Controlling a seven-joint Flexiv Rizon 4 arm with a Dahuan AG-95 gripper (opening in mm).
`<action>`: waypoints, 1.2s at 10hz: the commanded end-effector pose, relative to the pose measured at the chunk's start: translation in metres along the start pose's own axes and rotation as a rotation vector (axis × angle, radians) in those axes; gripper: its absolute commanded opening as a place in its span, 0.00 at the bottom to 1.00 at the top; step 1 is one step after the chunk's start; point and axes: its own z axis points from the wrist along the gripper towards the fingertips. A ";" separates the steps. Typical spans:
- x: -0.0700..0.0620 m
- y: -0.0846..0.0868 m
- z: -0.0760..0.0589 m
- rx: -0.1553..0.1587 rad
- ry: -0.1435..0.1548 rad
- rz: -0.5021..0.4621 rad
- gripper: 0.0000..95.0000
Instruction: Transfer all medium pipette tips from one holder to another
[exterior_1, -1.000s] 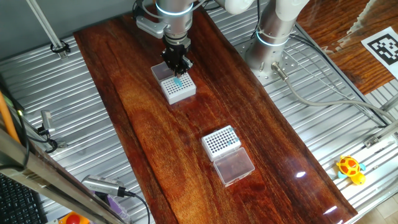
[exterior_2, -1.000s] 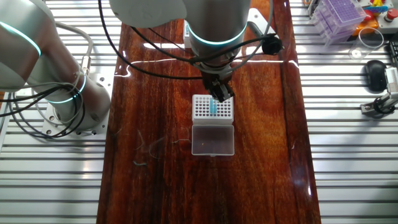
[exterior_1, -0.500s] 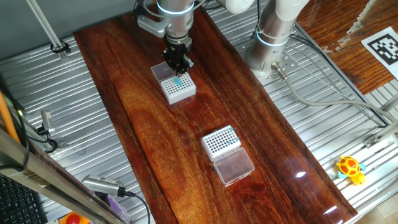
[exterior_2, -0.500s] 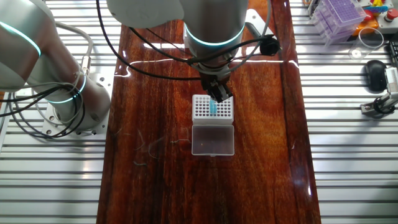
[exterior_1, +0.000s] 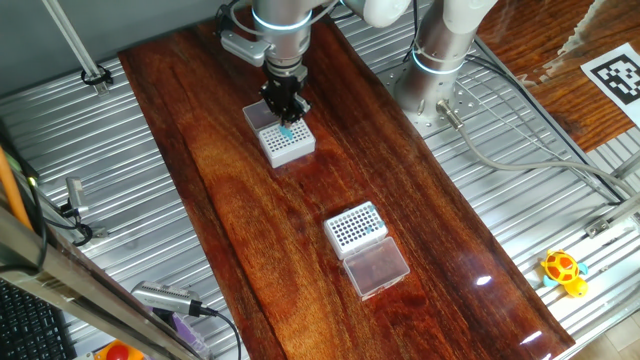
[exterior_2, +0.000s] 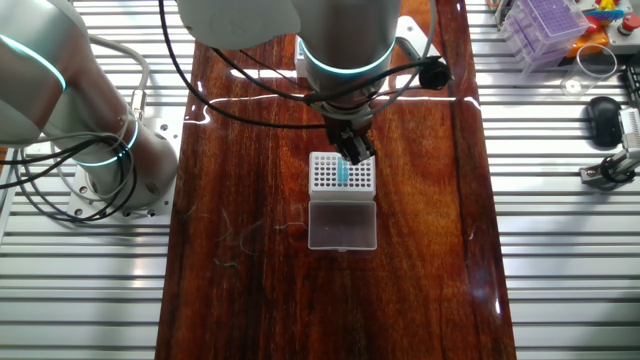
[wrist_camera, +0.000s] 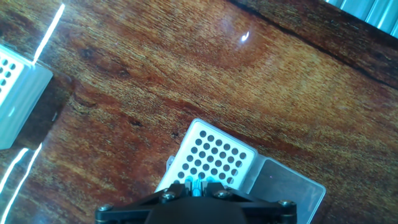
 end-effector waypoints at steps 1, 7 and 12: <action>0.000 0.001 -0.001 0.001 0.002 0.001 0.00; 0.000 0.001 0.000 0.002 0.004 -0.003 0.00; 0.005 0.001 -0.002 0.003 0.003 -0.002 0.00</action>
